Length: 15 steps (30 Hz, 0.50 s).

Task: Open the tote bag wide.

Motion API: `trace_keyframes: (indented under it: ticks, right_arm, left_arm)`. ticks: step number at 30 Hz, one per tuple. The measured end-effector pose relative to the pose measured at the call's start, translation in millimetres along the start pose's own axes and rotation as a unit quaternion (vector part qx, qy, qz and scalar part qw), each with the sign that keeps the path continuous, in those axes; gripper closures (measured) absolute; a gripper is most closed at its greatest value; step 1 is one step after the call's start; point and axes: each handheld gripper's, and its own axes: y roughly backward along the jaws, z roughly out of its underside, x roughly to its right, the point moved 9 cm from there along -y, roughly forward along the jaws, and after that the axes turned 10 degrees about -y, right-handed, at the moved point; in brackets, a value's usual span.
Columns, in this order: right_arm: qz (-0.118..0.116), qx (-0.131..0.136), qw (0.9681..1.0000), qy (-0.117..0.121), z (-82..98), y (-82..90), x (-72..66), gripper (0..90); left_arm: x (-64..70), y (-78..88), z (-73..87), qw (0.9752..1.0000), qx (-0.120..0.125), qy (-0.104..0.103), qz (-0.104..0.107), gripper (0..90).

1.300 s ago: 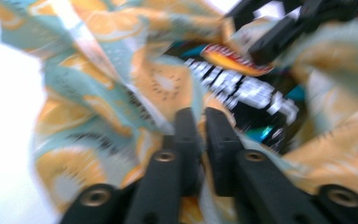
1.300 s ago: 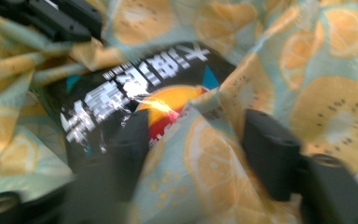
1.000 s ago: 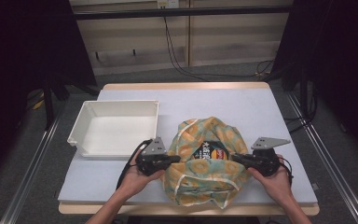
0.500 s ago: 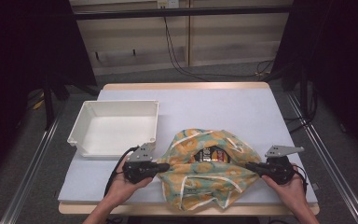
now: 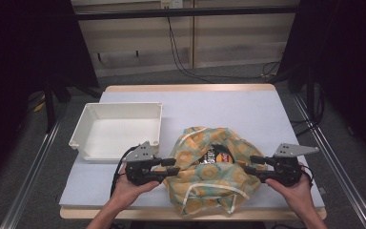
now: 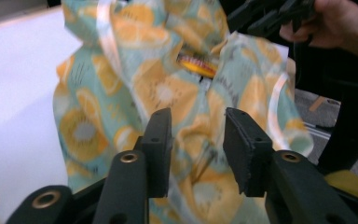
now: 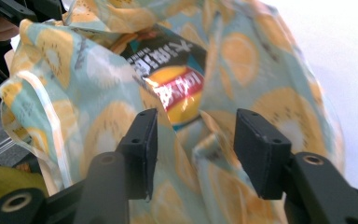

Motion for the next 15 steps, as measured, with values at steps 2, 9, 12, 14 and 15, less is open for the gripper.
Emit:
trace_keyframes:
  ticks: [2,9,12,14,15]
  right_arm:
    - [-0.008,0.006,1.0,0.001,-5.3,-1.7,-4.9,49.6]
    - [-0.066,-0.002,0.9976,0.023,-18.5,-21.1,-30.5,47.0]
    - [-0.071,-0.026,0.9967,0.03,-12.7,-36.4,-35.9,40.5]
    - [-0.071,-0.039,0.9962,0.032,-6.4,-42.2,-36.6,40.5]
    - [-0.075,-0.044,0.9957,0.031,-3.1,-43.9,-37.7,43.4]
  left_arm:
    - [1.8,-1.8,-9.7,0.9999,0.01,-0.004,0.001,58.7]
    - [7.5,-23.2,-34.3,0.9994,0.01,-0.028,0.015,57.9]
    - [7.3,-41.2,-31.3,0.9994,-0.002,-0.021,0.026,54.8]
    - [6.0,-48.3,-28.2,0.9996,-0.001,-0.01,0.024,52.2]
    - [4.6,-51.4,-25.6,0.9996,-0.005,-0.004,0.027,52.4]
